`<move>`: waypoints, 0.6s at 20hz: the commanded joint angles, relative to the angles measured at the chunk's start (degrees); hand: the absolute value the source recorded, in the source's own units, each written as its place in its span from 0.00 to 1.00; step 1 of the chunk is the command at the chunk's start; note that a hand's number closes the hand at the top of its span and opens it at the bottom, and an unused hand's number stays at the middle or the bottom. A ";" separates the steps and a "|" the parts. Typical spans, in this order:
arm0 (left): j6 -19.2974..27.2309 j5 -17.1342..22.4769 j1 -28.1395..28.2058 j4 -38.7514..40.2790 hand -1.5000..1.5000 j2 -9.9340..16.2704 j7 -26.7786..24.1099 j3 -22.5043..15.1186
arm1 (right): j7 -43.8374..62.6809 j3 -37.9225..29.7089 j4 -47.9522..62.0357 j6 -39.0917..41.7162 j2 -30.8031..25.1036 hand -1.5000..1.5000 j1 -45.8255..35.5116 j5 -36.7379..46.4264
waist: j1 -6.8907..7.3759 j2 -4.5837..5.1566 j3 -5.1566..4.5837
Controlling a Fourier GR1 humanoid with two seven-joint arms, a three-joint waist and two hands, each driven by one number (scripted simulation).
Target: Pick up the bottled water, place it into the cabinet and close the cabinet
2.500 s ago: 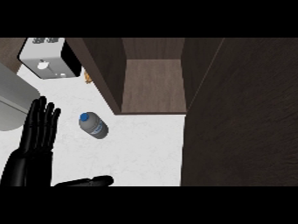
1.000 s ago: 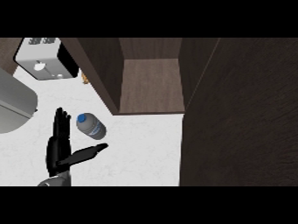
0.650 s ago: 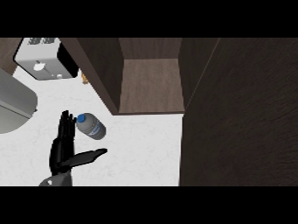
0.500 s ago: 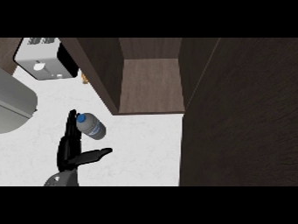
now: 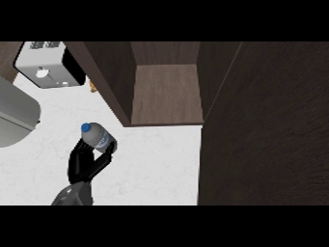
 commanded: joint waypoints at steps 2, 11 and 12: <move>-4.81 2.41 -3.77 7.49 1.00 0.58 -3.43 3.00 | 0.72 0.23 -5.35 0.90 -1.11 0.00 2.52 -2.05 | -0.50 0.06 -0.06; -7.84 0.64 -6.53 10.73 1.00 0.91 -6.18 1.53 | 3.22 -0.85 -7.71 0.34 -1.42 0.00 2.12 -2.88 | -0.04 0.01 -0.01; -9.33 0.05 -5.27 10.76 1.00 0.72 -6.64 0.69 | 0.35 -5.05 -3.09 1.33 -1.81 0.00 0.12 -5.62 | 0.22 -0.07 0.05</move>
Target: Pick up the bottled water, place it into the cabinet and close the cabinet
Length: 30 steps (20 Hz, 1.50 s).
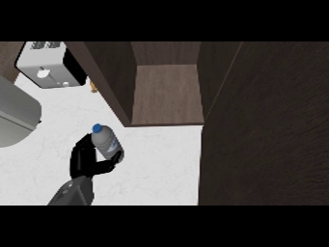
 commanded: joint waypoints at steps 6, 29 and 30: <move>-7.17 -2.58 3.18 -2.09 1.00 -0.74 -2.12 -4.67 | 1.67 -0.74 -6.23 0.57 -1.31 0.00 3.02 -3.99 | 0.41 -0.21 -0.11; 26.22 14.89 -4.52 -35.98 1.00 -3.19 26.03 -35.97 | 2.51 2.36 -4.07 -1.47 1.09 0.00 0.32 -1.73 | 0.14 -0.30 -0.09; 26.98 15.34 -5.67 -35.74 1.00 -3.19 26.49 -35.82 | 2.99 0.80 -6.78 -0.45 -0.31 0.00 1.87 -4.14 | 0.00 -0.28 -0.09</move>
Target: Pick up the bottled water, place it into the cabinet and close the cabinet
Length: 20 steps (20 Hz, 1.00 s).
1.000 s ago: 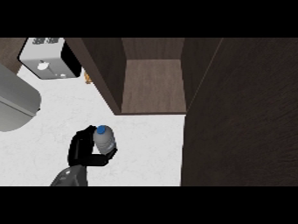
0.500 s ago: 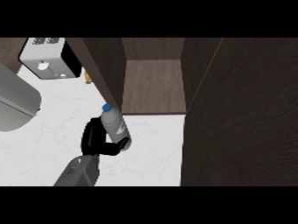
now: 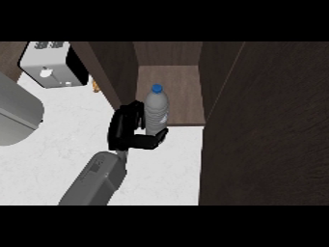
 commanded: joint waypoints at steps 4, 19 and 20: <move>13.12 4.53 -11.42 -0.25 1.00 -0.02 6.71 -6.29 | 2.38 -1.30 -1.66 -0.96 0.81 0.00 -2.69 -2.19 | -0.69 0.38 -0.05; 19.46 4.73 -31.55 23.73 1.00 -0.02 10.96 -3.25 | 1.99 -8.83 -4.11 3.25 -1.64 0.00 -1.55 -8.83 | -2.22 0.94 -0.02; 21.74 2.54 -31.11 23.92 1.00 -0.02 10.67 -6.91 | 5.18 -6.40 -5.39 2.01 -0.97 0.00 -3.59 -7.49 | -1.78 1.06 -0.05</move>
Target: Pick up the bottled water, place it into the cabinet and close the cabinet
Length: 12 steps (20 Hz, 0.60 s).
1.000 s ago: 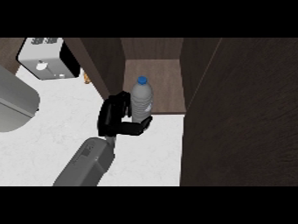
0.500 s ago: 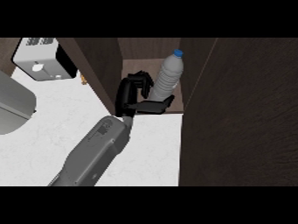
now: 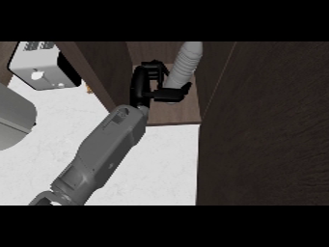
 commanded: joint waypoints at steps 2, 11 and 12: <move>2.38 -4.66 -5.98 10.83 1.00 0.67 -0.39 -0.97 | 1.78 1.01 -2.59 0.41 0.61 0.00 -0.27 -4.40 | -0.51 0.37 0.01; 4.10 -0.79 -7.64 20.04 1.00 1.87 -6.54 7.27 | -1.01 -0.76 -0.57 2.71 0.69 0.00 -0.37 -4.33 | -2.13 1.20 -0.10; 3.82 -0.39 -8.81 20.63 1.00 2.64 -5.77 7.97 | -0.46 -1.24 -2.61 3.07 0.20 0.00 1.00 -5.25 | -2.39 1.14 -0.11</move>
